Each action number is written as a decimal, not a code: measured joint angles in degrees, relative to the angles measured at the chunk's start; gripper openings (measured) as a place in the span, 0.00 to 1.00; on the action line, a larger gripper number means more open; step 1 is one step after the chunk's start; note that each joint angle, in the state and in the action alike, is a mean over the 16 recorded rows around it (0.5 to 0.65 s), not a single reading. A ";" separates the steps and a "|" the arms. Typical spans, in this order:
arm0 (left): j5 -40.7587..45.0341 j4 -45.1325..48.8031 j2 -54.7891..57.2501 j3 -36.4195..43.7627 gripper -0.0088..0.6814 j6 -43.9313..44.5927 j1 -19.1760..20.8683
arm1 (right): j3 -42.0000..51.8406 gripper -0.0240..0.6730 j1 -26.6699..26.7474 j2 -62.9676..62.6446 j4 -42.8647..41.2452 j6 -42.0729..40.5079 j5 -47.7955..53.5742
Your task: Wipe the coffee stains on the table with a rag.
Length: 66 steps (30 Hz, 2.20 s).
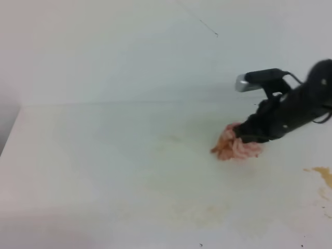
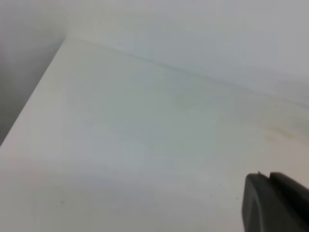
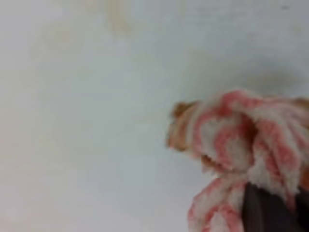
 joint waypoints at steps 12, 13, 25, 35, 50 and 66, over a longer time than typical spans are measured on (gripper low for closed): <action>0.00 0.00 0.00 0.00 0.01 0.00 0.00 | 23.21 0.06 -1.20 -16.80 -0.75 -3.18 -17.08; 0.00 0.00 0.00 0.00 0.01 0.00 0.00 | 24.08 0.06 -1.20 -17.29 -0.87 -3.20 -17.58; 0.00 0.00 0.00 0.00 0.01 0.00 0.00 | 26.27 0.06 -1.18 -14.76 -0.91 2.63 -21.55; 0.00 0.00 0.00 0.00 0.01 0.00 0.00 | 26.05 0.12 -1.18 -13.19 -0.61 5.77 -22.50; 0.00 0.00 0.00 0.00 0.01 0.00 0.00 | 16.35 0.72 -1.12 -17.17 -0.57 4.00 -12.78; 0.03 0.00 0.00 0.00 0.01 0.00 0.00 | 4.13 0.47 -1.06 -31.08 -1.85 0.40 2.27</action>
